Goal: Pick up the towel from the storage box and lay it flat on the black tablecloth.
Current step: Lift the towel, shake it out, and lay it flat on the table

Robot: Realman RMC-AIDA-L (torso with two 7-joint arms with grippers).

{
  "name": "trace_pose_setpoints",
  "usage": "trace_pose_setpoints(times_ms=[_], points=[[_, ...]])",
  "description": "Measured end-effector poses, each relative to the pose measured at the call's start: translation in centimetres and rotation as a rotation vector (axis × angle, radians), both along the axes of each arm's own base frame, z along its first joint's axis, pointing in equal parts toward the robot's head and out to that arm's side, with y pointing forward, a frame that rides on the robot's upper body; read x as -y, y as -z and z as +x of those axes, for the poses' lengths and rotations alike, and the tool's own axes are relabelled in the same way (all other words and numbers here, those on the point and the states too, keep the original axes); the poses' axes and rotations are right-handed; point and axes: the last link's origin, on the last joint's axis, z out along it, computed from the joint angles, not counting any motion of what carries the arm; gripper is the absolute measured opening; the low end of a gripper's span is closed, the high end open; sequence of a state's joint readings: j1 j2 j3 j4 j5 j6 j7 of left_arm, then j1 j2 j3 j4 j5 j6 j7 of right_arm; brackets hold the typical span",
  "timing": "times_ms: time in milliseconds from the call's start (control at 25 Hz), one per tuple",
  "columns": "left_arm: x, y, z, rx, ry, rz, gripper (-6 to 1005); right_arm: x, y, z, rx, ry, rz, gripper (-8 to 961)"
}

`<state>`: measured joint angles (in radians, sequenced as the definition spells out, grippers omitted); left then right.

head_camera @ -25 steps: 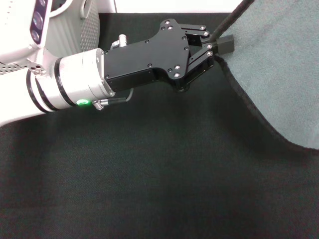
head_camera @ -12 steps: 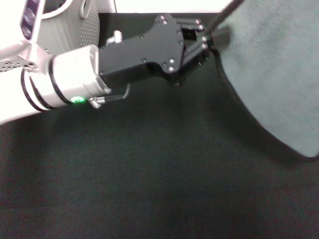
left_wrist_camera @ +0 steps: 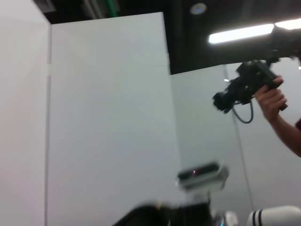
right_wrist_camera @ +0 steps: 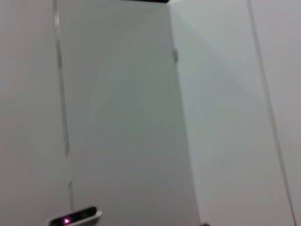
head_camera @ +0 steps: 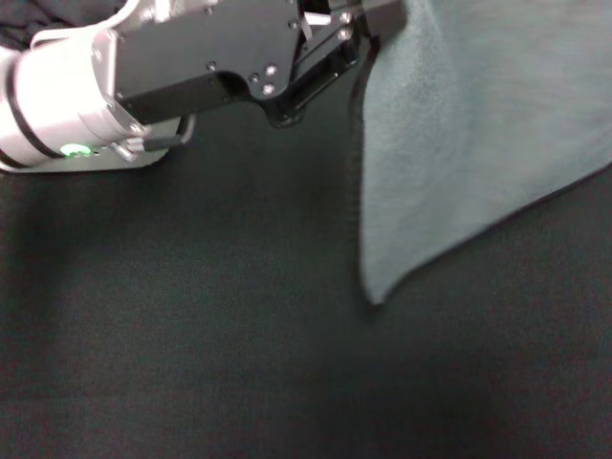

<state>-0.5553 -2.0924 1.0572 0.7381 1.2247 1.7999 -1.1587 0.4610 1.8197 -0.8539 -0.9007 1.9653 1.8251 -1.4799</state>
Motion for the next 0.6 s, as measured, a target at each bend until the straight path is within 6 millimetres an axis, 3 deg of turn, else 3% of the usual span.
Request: trace_pose_setpoints(times_ms=[160,320,560,600], points=[[0.5,-1.0,1.5,-0.025,0.082,-0.003,35,-0.1,4.4,1.9,-0.088,0.083,-0.048,29],[1.1,-1.2,3.1,-0.062,0.154,-0.026,35,0.2,8.9,2.3,-0.076,0.11,-0.105,29],[1.5,-1.8,4.4,-0.085,0.198,-0.034,35,0.6,12.5,3.3,-0.087,0.167,-0.116,191],[1.6,-2.0,4.6,-0.089,0.205,-0.031,35,0.6,12.8,3.5,-0.094,0.179,-0.123,273]])
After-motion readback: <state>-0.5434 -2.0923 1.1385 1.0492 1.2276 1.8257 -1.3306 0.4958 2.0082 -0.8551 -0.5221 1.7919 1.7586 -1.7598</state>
